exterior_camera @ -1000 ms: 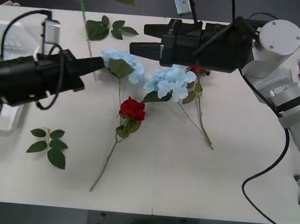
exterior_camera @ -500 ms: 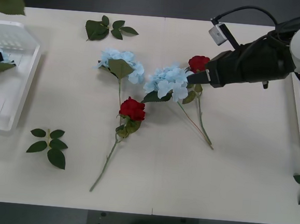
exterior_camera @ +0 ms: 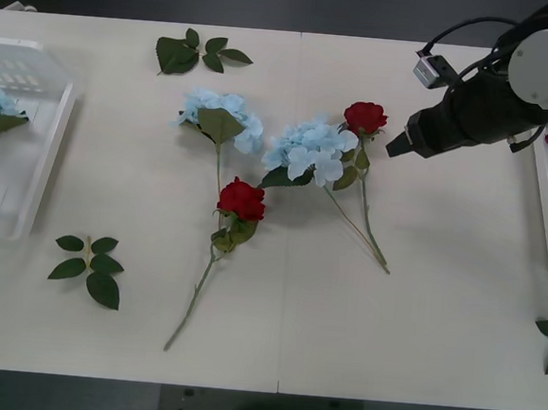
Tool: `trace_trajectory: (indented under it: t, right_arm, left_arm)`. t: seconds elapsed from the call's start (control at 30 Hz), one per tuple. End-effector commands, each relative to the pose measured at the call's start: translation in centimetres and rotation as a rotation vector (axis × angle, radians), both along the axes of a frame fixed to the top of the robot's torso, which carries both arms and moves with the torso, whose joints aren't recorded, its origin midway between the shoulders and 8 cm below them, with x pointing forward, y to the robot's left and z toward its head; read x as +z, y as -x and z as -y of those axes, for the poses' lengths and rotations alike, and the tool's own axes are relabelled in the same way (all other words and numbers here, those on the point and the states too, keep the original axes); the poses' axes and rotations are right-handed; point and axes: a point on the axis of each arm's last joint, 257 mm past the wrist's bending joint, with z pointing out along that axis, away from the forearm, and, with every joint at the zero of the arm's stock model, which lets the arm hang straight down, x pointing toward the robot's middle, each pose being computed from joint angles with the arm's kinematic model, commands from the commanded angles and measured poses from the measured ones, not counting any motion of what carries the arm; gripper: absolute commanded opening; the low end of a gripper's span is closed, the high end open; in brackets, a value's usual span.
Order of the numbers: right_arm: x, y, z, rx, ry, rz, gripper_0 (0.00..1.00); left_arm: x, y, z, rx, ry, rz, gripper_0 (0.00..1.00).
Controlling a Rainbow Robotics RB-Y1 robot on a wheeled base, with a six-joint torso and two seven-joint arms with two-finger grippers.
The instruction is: Put the red flowers into the right box and the blue flowers into the left box
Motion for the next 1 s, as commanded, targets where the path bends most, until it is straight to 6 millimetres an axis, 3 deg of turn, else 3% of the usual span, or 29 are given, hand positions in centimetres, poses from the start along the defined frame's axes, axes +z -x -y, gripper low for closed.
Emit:
trace_trajectory:
  t: [0.03,0.2,0.3,0.47,0.63,0.67,0.77,0.87,1.0]
  right_arm:
    - [1.3,-2.5,-1.6,-0.035,0.01,0.018,1.0]
    - [-0.6,-4.6,-2.2,-0.056,0.066,0.03,1.0]
    - [-1.8,-5.5,-2.9,-0.066,0.077,0.04,1.0]
    - [-3.3,-6.6,-3.5,-0.086,0.104,0.043,1.0]
    - [-4.4,-7.5,-4.2,-0.099,0.131,0.058,1.0]
    - [-4.5,-7.5,-4.5,-0.099,0.131,0.059,1.0]
    - [-5.1,-7.6,-5.0,-0.102,0.139,0.06,1.0]
    - [-5.4,-7.6,-5.4,-0.099,0.147,0.06,1.0]
    - [-6.1,-7.7,-6.1,-0.096,0.149,0.069,1.0]
  left_arm:
    - [-1.7,0.5,-2.8,0.04,-0.085,-0.007,0.0]
    - [-5.7,1.4,-5.7,0.106,-0.061,-0.024,0.0]
    - [-6.8,1.8,-6.8,0.131,-0.062,-0.034,0.0]
    - [-8.4,1.9,-7.0,0.137,-0.053,-0.052,0.0]
    - [-8.5,1.7,-6.6,0.13,-0.044,-0.05,0.03]
    - [-8.6,1.7,-6.6,0.13,-0.037,-0.049,0.09]
    - [-8.8,1.5,-5.8,0.115,-0.005,-0.043,0.43]
    - [-9.1,1.5,-5.1,0.103,0.023,-0.046,0.53]
    - [-9.8,2.3,-4.1,0.083,0.122,-0.086,0.77]
